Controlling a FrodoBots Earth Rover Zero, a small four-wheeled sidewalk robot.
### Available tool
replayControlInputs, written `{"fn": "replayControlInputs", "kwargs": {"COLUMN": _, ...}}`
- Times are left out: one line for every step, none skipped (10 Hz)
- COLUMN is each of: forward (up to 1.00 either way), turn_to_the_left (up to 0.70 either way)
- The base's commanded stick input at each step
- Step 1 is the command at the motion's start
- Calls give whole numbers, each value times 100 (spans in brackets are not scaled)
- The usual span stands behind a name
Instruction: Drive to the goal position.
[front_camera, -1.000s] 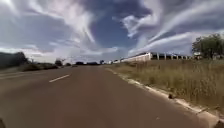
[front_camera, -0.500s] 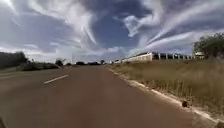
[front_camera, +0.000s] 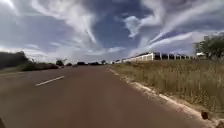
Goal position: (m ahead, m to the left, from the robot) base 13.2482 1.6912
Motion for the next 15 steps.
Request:
{"fn": "replayControlInputs", "kwargs": {"forward": 85, "turn_to_the_left": 0}}
{"fn": "replayControlInputs", "kwargs": {"forward": 85, "turn_to_the_left": 0}}
{"fn": "replayControlInputs", "kwargs": {"forward": 85, "turn_to_the_left": 0}}
{"fn": "replayControlInputs", "kwargs": {"forward": 85, "turn_to_the_left": 0}}
{"fn": "replayControlInputs", "kwargs": {"forward": 85, "turn_to_the_left": 0}}
{"fn": "replayControlInputs", "kwargs": {"forward": 85, "turn_to_the_left": 0}}
{"fn": "replayControlInputs", "kwargs": {"forward": 85, "turn_to_the_left": 0}}
{"fn": "replayControlInputs", "kwargs": {"forward": 85, "turn_to_the_left": 0}}
{"fn": "replayControlInputs", "kwargs": {"forward": 85, "turn_to_the_left": 0}}
{"fn": "replayControlInputs", "kwargs": {"forward": 85, "turn_to_the_left": 0}}
{"fn": "replayControlInputs", "kwargs": {"forward": 85, "turn_to_the_left": 0}}
{"fn": "replayControlInputs", "kwargs": {"forward": 85, "turn_to_the_left": 0}}
{"fn": "replayControlInputs", "kwargs": {"forward": 85, "turn_to_the_left": 0}}
{"fn": "replayControlInputs", "kwargs": {"forward": 85, "turn_to_the_left": 0}}
{"fn": "replayControlInputs", "kwargs": {"forward": 85, "turn_to_the_left": 0}}
